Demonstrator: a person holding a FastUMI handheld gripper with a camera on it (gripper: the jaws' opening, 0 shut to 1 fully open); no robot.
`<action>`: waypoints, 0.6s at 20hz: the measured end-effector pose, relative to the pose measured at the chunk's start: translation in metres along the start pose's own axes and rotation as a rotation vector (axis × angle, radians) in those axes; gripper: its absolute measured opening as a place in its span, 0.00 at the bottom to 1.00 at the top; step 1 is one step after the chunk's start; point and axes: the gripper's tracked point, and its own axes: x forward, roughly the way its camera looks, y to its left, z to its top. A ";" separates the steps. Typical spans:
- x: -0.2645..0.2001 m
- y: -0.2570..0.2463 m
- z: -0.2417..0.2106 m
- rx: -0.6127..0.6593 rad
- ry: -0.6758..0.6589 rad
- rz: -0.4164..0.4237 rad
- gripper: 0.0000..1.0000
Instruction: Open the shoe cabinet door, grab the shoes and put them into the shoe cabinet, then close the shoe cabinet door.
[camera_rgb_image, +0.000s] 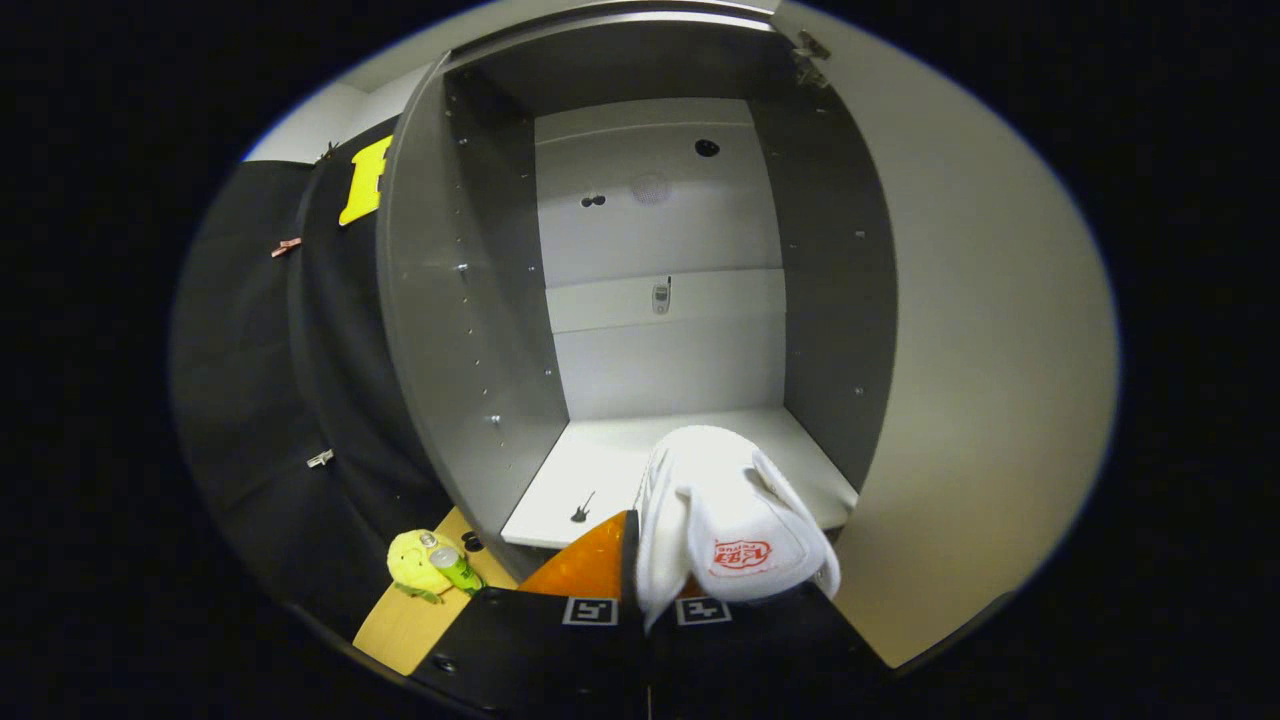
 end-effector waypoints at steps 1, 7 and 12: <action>0.015 0.000 0.007 0.002 0.009 0.004 0.07; 0.110 0.000 0.019 -0.031 0.029 -0.026 0.07; 0.182 -0.002 0.003 -0.030 0.083 -0.041 0.06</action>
